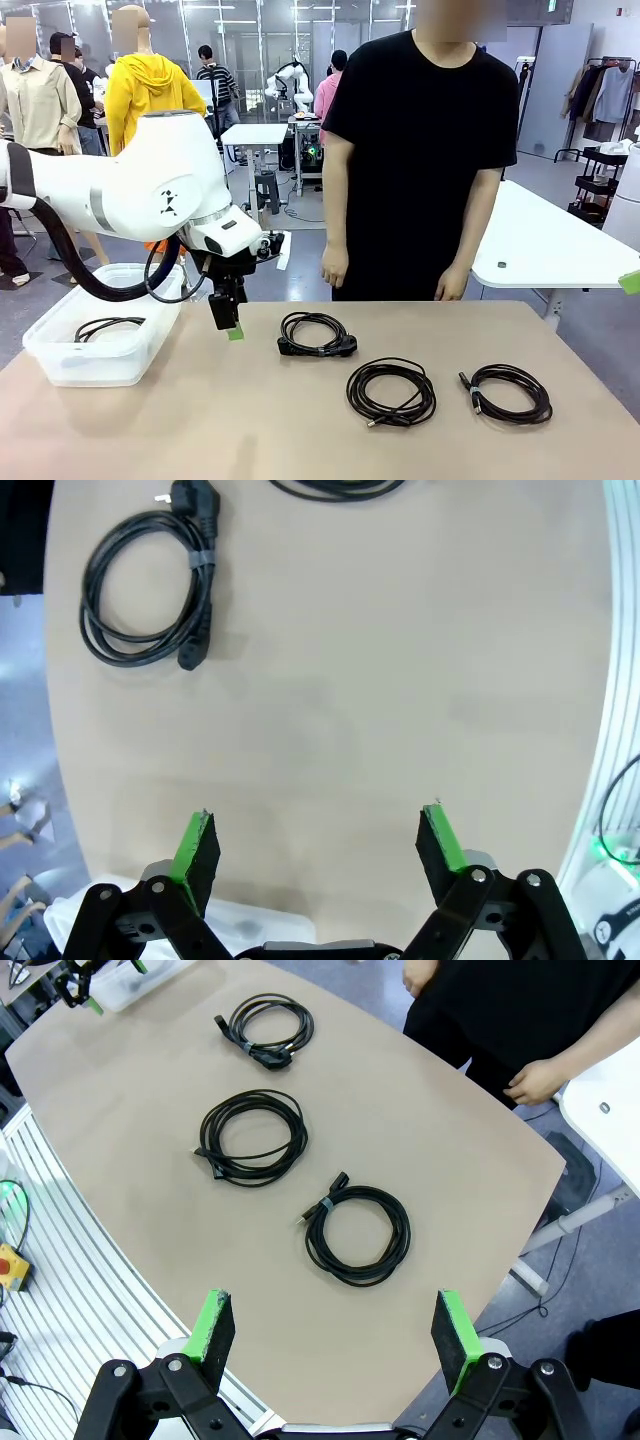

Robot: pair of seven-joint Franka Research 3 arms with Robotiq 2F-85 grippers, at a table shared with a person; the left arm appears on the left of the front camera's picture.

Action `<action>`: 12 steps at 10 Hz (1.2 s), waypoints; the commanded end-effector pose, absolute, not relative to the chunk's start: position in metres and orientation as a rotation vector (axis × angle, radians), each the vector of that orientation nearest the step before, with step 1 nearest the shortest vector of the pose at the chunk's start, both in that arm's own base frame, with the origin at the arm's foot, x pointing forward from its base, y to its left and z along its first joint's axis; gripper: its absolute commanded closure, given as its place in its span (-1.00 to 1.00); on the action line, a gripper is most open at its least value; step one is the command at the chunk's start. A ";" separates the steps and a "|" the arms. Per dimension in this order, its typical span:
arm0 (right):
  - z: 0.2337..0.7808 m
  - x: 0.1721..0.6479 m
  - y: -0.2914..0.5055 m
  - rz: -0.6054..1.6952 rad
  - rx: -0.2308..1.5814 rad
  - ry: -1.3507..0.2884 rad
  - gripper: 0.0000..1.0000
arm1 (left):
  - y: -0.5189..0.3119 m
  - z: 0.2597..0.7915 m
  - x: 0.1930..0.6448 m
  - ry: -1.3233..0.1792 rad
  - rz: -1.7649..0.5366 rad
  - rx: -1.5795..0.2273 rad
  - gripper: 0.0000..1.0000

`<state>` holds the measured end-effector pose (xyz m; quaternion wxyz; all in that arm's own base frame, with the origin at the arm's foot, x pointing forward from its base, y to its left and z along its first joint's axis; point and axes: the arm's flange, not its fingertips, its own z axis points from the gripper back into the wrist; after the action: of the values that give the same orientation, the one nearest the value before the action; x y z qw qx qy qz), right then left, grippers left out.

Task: Organize and store the cables.
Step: Place the Power Cable into the Organizing box.

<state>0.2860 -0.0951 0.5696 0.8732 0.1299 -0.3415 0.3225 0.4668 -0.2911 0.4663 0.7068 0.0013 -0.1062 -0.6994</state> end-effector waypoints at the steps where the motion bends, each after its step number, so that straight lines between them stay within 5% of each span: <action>1: 0.571 0.288 -0.094 0.648 0.274 -0.718 -1.00 | -0.293 0.465 0.467 -0.230 -1.563 0.018 -1.00; 7: 0.571 0.288 -0.094 0.648 0.274 -0.718 -1.00 | -0.293 0.465 0.466 -0.234 -1.559 0.002 -1.00; 12: 0.571 0.288 -0.094 0.648 0.274 -0.718 -1.00 | -0.275 0.456 0.504 -0.465 -1.516 -0.297 -1.00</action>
<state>0.2860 -0.0951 0.5696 0.8732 0.1299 -0.3416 0.3224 0.4884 -0.2789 0.4673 0.7074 -0.0953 -0.1840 -0.6757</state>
